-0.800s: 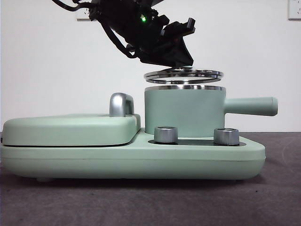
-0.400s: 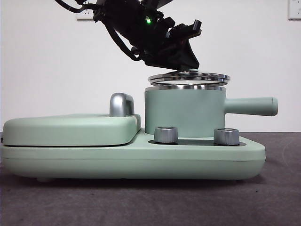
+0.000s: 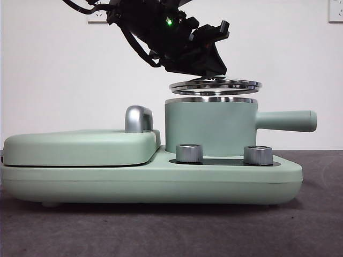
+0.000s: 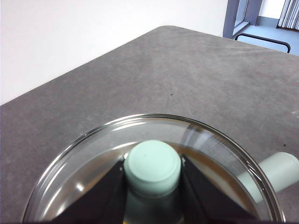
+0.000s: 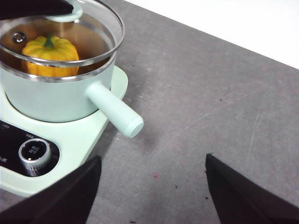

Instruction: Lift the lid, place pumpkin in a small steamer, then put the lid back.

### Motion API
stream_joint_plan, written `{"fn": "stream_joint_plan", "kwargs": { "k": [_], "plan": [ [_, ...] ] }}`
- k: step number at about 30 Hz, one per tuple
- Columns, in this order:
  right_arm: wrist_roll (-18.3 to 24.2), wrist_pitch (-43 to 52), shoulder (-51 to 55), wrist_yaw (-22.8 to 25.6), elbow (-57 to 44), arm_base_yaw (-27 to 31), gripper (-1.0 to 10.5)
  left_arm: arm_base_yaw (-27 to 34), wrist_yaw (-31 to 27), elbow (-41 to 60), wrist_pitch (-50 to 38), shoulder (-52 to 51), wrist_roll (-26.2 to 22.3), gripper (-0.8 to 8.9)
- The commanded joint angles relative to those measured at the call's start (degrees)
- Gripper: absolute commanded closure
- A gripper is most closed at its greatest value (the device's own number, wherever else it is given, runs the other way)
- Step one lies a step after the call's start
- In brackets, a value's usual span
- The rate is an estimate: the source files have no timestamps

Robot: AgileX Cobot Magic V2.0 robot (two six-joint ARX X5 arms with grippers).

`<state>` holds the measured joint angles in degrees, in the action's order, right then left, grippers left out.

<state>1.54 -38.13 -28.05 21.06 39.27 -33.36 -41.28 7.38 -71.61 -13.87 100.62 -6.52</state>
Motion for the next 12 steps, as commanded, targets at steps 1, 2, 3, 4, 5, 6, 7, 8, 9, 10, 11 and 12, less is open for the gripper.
{"fn": "stream_joint_plan", "kwargs": {
  "k": [1,2,3,4,5,6,7,8,9,10,11,12],
  "plan": [
    [-1.1,0.4,-0.2,0.2,0.2,-0.4,6.0,-0.2,-0.1,-0.9,-2.5,0.9,-0.7,7.98],
    [-1.1,0.4,-0.3,0.2,0.2,-0.4,6.0,-0.2,-0.1,-0.9,-2.4,0.8,-0.7,7.98],
    [-1.1,0.4,-0.3,0.2,0.2,-0.4,6.0,-0.2,-0.1,-0.8,-2.4,0.5,-0.8,7.98],
    [-1.1,0.4,-0.3,0.4,0.2,-0.4,6.0,-0.2,-0.1,-0.5,-2.6,0.2,-0.9,7.98],
    [-1.1,0.4,-0.3,0.5,0.2,-0.4,6.0,-0.2,-0.2,-0.4,-2.6,0.0,-1.0,7.98],
    [-1.1,0.4,-0.3,0.5,0.2,-0.4,6.0,-0.1,-0.3,-0.2,-2.4,-0.3,-1.0,7.98],
    [-1.1,0.4,-0.3,0.6,0.2,-0.4,6.0,0.1,-0.3,-0.1,-2.4,-0.5,-1.0,7.98],
    [-1.2,0.5,-0.3,1.1,0.2,-0.4,6.0,0.3,-0.3,0.1,-2.5,-0.7,-1.1,7.98],
    [-1.1,0.5,-0.3,1.6,0.2,-0.4,6.0,0.5,-0.3,0.2,-2.5,-0.9,-1.2,7.98],
    [-1.1,0.5,-0.3,1.7,0.2,-0.4,6.0,0.6,-0.3,0.2,-2.5,-0.9,-1.4,7.98],
    [-1.2,0.5,-0.3,1.7,0.2,-0.4,6.0,0.8,-0.3,0.2,-2.5,-0.9,-1.5,7.98],
    [-1.2,0.5,-0.3,1.7,0.2,-0.4,6.0,0.9,-0.3,0.2,-2.5,-0.9,-1.4,7.98]
  ]
}}
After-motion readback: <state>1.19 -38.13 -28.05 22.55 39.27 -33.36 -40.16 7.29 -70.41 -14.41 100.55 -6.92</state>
